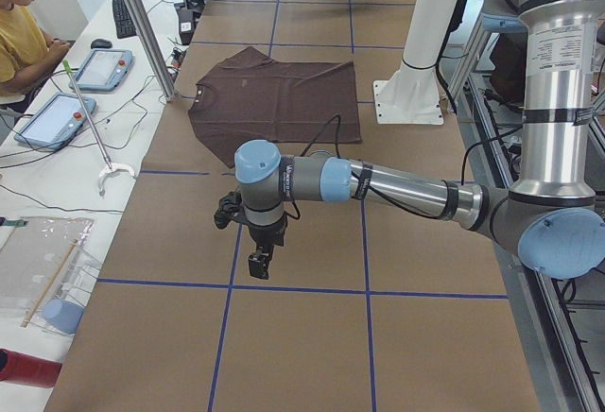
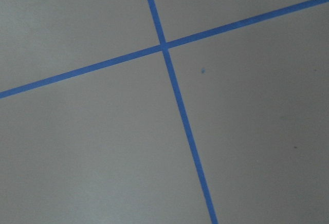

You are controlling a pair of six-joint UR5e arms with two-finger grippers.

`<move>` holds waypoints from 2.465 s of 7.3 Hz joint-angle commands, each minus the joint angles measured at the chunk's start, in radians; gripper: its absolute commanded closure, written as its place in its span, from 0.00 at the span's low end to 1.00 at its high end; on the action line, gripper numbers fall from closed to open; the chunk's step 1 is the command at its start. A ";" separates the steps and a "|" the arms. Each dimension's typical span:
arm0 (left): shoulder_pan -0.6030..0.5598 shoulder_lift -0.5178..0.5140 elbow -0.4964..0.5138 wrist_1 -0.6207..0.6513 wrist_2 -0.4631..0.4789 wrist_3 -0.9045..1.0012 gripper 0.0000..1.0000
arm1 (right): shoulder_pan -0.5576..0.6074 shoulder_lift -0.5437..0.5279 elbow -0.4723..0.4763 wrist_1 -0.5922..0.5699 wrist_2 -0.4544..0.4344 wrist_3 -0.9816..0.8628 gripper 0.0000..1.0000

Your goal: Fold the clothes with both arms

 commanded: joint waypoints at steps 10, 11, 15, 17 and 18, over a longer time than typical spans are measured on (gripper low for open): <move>0.024 0.043 0.054 -0.299 -0.368 -0.010 0.00 | -0.465 0.649 -0.612 0.600 -0.193 1.072 0.15; 0.026 0.045 0.059 -0.299 -0.368 -0.010 0.00 | -0.467 0.700 -0.667 0.600 -0.194 1.080 0.16; 0.026 0.045 0.097 -0.306 -0.379 -0.009 0.00 | -0.508 0.740 -0.721 0.600 -0.227 1.077 0.28; 0.024 0.045 0.094 -0.306 -0.382 -0.007 0.00 | -0.508 0.748 -0.724 0.600 -0.229 1.077 0.36; 0.024 0.045 0.094 -0.305 -0.382 -0.007 0.00 | -0.508 0.787 -0.776 0.600 -0.234 1.077 0.37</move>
